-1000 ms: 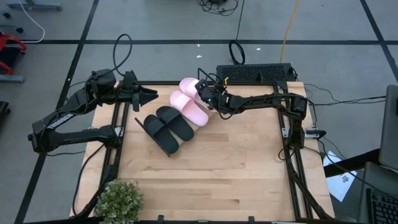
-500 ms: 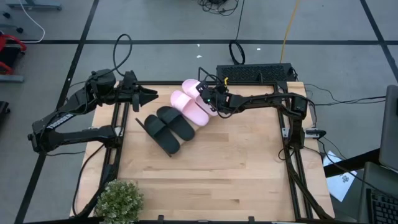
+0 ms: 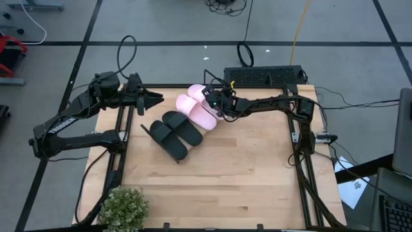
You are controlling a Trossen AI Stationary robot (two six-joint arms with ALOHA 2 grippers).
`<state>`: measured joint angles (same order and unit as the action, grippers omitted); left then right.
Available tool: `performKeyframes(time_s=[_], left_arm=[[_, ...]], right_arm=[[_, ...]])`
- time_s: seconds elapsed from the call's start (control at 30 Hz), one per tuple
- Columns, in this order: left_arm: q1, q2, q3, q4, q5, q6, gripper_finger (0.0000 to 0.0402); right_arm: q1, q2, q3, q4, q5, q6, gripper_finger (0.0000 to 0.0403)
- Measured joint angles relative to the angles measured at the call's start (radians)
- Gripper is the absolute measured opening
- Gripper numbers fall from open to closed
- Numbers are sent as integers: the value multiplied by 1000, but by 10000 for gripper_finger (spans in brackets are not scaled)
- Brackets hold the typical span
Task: Pick and place slides into the shelf
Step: Put the pink slide on the shelf
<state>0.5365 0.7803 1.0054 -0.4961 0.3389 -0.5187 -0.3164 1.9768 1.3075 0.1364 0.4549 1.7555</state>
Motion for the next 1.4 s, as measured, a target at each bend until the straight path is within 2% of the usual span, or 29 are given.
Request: performKeyframes(time_s=[0.23,0.57,0.8,1.23,1.4], left_arm=[[0,0,0,0,0,-7,165],[-13,0,0,0,-1,-11,165],[-25,0,0,1,-20,-11,165],[-35,0,0,1,-27,-14,165],[-34,0,0,5,-27,-14,165]], right_arm=[[-2,4,-2,106,10,-125,7],[-3,4,-2,104,3,-121,8],[-4,2,-2,55,-56,-37,9],[-18,2,-2,76,-106,-52,10],[-23,2,-2,75,-129,-63,38]])
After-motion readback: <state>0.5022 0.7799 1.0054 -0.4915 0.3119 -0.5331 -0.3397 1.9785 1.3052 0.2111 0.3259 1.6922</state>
